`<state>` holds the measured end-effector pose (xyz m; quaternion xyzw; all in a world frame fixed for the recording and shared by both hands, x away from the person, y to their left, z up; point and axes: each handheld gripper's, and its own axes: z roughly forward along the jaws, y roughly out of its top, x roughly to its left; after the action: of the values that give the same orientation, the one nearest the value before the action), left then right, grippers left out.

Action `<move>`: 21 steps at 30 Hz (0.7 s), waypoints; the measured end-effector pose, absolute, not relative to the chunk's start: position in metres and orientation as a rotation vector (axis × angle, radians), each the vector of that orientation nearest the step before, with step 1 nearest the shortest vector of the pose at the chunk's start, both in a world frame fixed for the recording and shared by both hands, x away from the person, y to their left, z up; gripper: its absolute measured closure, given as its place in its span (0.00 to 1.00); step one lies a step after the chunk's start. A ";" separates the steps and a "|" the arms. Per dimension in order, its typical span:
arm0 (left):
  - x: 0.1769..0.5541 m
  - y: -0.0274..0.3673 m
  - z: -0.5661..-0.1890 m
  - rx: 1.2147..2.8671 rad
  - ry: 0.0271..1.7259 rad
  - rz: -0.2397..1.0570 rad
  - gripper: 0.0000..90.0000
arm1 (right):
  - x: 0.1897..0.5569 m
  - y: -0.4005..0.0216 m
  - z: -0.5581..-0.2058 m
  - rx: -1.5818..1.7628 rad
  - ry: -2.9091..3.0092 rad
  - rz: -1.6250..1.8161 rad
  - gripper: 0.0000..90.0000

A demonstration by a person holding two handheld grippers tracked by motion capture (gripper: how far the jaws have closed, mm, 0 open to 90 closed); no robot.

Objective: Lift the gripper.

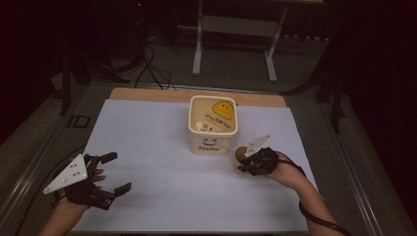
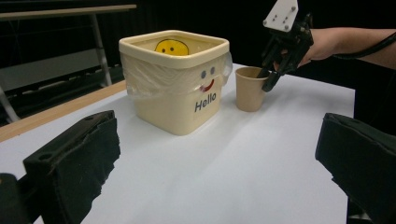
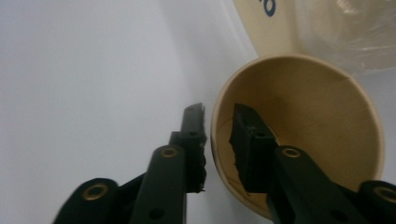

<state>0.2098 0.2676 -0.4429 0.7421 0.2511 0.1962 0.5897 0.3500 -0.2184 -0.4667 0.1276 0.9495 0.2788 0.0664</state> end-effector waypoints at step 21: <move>0.210 0.267 -0.443 1.730 0.585 0.450 0.01 | 0.339 -0.221 -0.443 0.208 2.918 0.856 0.96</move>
<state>0.2105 0.2666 -0.4433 0.7430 0.2510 0.1935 0.5895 0.3393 -0.2209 -0.4429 0.0683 0.9563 0.2804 0.0468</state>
